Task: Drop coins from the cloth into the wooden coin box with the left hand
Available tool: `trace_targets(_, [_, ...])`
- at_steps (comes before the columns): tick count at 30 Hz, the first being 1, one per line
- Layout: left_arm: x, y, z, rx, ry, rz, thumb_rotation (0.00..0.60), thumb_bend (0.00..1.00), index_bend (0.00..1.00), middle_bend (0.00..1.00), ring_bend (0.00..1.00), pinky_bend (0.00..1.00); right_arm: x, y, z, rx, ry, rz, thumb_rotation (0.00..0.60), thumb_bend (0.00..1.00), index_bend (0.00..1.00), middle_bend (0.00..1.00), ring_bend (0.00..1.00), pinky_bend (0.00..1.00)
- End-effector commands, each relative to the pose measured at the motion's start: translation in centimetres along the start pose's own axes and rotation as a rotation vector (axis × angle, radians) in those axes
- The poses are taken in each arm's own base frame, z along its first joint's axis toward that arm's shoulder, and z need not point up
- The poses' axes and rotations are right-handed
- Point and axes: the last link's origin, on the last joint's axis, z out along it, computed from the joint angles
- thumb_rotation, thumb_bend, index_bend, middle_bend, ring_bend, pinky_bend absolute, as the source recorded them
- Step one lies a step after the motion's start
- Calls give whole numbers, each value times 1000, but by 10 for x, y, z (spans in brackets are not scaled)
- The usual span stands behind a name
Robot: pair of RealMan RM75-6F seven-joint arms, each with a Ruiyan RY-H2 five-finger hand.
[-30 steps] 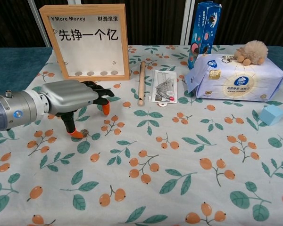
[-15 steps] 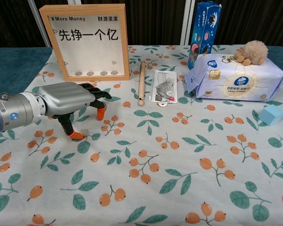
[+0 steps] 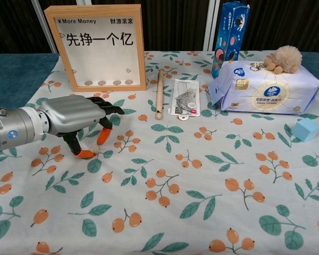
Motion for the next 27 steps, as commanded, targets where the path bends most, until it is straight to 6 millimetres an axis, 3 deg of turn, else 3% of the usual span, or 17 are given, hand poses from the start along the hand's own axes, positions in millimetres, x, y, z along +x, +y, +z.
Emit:
trace_targets(1, [-1, -1, -1, 2, -7, 2, 600, 129, 548, 0, 0, 0, 0, 0, 0, 0, -1, 1, 600, 369, 174, 46, 0, 0])
trace_targets(7, [-1, -1, -1, 10, -12, -5, 600, 219, 564, 0, 0, 0, 0, 0, 0, -4, -5, 3, 600, 369, 174, 46, 0, 0])
trace_targets(27, [-3, 1, 5, 22, -13, -3, 600, 220, 486, 0, 0, 0, 0, 0, 0, -5, -5, 3, 600, 369, 173, 46, 0, 0])
